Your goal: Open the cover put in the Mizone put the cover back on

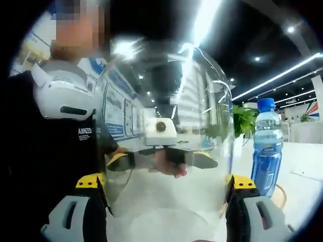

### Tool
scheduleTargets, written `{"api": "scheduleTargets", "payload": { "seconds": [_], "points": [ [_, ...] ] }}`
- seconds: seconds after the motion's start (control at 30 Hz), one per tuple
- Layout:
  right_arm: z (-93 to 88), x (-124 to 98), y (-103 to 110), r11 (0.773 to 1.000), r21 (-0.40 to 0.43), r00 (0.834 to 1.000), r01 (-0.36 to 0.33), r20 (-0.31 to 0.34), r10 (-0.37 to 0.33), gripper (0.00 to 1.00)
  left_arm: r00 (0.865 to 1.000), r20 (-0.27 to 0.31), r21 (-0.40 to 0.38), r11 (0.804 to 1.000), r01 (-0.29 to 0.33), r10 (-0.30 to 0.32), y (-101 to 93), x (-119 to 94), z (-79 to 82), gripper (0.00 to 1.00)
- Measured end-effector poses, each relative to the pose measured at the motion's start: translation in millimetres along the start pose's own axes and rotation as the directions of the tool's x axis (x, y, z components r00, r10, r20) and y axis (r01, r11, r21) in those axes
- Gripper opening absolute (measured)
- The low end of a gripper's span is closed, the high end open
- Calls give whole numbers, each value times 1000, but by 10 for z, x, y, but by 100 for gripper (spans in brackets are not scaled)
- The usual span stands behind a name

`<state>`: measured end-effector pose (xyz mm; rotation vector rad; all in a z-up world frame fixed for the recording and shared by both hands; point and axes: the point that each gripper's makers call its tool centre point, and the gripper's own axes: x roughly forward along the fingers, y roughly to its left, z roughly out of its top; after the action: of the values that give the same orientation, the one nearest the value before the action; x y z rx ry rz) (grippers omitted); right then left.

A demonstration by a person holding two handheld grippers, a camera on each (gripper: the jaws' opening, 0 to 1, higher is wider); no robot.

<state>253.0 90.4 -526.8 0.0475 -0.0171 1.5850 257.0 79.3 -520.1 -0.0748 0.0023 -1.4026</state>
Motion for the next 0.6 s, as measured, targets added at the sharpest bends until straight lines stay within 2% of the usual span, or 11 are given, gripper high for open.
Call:
{"api": "scheduleTargets", "payload": {
  "seconds": [0.13,0.23,0.47,0.6],
  "points": [
    [-5,12,19,1000,-5,1000,-6,-19,6,91,999,-52,10,1000,-4,5,-21,17,-19,85],
    [-12,37,42,1000,-7,1000,-2,-29,2,91,998,-61,12,1000,-6,6,-10,8,-30,85],
    [10,33,77,1000,16,1000,-3,-11,3,91,999,-42,-8,1000,-19,18,-32,10,31,85],
    [141,3,83,1000,20,1000,-2,22,2,91,1000,-15,-10,1000,-23,23,-47,22,125,85]
  ]
}}
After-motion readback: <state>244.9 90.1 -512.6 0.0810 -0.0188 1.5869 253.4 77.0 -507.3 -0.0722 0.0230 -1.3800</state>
